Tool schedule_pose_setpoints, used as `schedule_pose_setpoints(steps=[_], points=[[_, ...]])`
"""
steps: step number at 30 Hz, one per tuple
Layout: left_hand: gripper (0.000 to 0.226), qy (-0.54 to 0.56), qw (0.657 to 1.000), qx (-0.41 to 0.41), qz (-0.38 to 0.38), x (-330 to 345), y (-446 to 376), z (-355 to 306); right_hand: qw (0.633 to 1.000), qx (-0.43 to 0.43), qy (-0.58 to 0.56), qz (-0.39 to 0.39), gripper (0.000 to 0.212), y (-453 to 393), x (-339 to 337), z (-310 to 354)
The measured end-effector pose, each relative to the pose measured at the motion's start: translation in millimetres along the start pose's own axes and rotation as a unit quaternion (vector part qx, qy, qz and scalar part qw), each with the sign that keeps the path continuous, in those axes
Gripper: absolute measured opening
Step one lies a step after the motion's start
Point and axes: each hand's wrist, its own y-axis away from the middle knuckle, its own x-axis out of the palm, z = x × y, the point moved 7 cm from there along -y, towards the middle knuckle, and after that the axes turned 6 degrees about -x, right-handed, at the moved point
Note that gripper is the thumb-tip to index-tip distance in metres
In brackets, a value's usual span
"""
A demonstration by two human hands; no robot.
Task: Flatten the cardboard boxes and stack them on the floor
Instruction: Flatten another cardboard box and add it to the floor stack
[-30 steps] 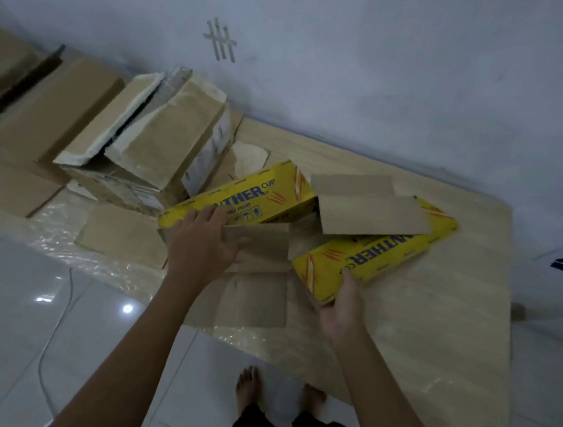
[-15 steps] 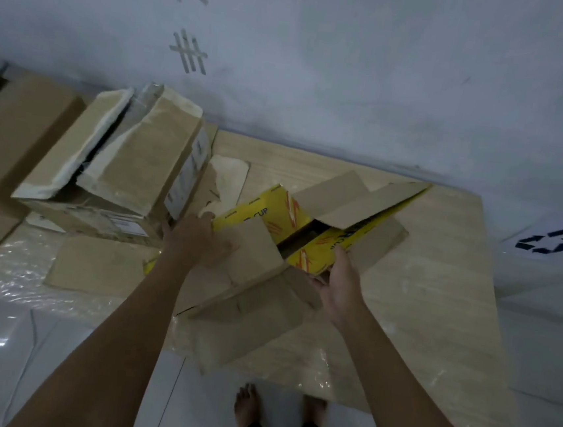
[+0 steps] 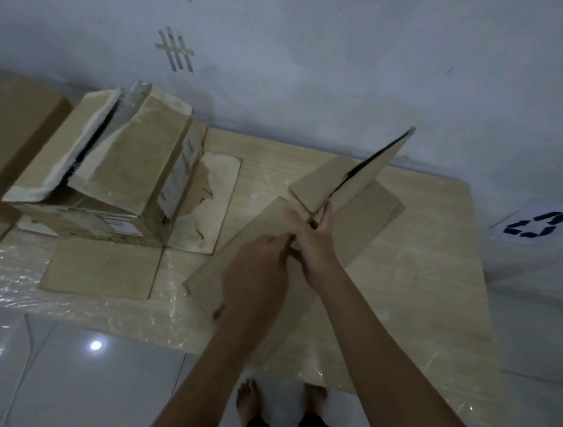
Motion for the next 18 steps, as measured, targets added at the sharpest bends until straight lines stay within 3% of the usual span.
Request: schedule_pose_setpoints(steps=[3,7,9,14,18], points=[[0.023,0.084,0.989,-0.012,0.125,40,10,-5,0.989,-0.035,0.117,-0.083,0.081,-4,-17,4],[0.032,0.339,0.901,-0.096,0.253,59,15,15,0.984,-0.058,0.128,-0.106,0.057,-6,-42,4],[0.036,0.364,0.879,-0.143,0.273,66,13,33,0.989,-0.062,0.09,-0.097,0.047,-5,-48,11],[0.057,0.286,0.927,-0.09,0.226,63,6,26,0.993,-0.01,-0.087,-0.073,0.027,-11,-62,30],[0.069,0.096,0.972,-0.024,0.213,82,21,-11,0.997,-0.013,-0.021,-0.076,0.026,-11,-107,39]])
